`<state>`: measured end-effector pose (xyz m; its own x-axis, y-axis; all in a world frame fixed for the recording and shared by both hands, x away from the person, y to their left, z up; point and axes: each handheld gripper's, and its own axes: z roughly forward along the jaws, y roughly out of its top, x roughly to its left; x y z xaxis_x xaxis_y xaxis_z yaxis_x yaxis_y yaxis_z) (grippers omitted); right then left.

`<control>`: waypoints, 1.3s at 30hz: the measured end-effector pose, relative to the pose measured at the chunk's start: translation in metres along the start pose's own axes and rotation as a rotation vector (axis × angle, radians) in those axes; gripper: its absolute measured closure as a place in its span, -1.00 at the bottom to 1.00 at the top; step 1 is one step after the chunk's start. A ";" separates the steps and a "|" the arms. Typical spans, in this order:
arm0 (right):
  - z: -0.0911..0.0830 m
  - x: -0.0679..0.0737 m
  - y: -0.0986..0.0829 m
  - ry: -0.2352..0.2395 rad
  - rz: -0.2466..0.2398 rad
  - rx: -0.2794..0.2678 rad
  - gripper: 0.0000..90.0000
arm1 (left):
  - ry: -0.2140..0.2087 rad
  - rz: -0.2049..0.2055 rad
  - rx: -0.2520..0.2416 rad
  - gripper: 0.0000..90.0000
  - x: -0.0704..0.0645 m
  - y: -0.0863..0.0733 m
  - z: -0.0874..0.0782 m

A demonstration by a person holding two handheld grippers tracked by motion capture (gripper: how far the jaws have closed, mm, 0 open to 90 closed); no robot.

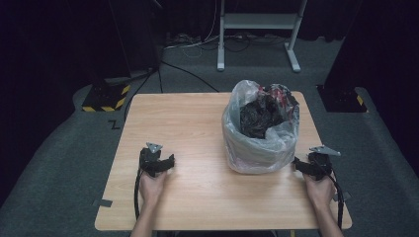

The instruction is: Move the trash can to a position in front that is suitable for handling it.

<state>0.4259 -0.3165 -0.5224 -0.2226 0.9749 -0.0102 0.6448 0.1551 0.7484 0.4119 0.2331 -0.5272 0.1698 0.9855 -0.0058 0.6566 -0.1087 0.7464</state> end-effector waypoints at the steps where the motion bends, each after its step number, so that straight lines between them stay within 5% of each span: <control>1: 0.000 0.000 0.000 0.000 0.000 0.000 -0.28 | -0.001 -0.001 0.000 -0.40 0.000 0.000 0.000; 14: 0.001 -0.004 0.004 0.012 0.021 0.018 -0.29 | 0.026 -0.027 0.010 -0.54 -0.006 0.007 0.007; 17: 0.001 -0.009 0.009 0.033 0.079 0.027 -0.32 | -0.026 -0.071 -0.005 -0.48 -0.007 0.010 0.010; 20: -0.001 -0.012 0.013 0.044 0.107 -0.010 -0.30 | -0.053 -0.077 0.005 -0.55 -0.012 0.019 0.014; 22: 0.000 -0.013 0.016 0.049 0.125 -0.001 -0.35 | -0.061 -0.083 -0.041 -0.52 -0.017 0.022 0.015; 23: 0.001 -0.013 0.018 0.046 0.133 0.010 -0.36 | -0.080 -0.087 -0.025 -0.51 -0.019 0.025 0.017; 39: 0.008 -0.005 0.044 0.077 0.174 -0.014 -0.40 | -0.210 -0.049 -0.037 -0.53 -0.078 0.075 0.039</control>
<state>0.4617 -0.3134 -0.4949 -0.1646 0.9715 0.1706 0.6685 -0.0172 0.7435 0.4767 0.1431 -0.4966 0.2907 0.9401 -0.1782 0.6407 -0.0530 0.7659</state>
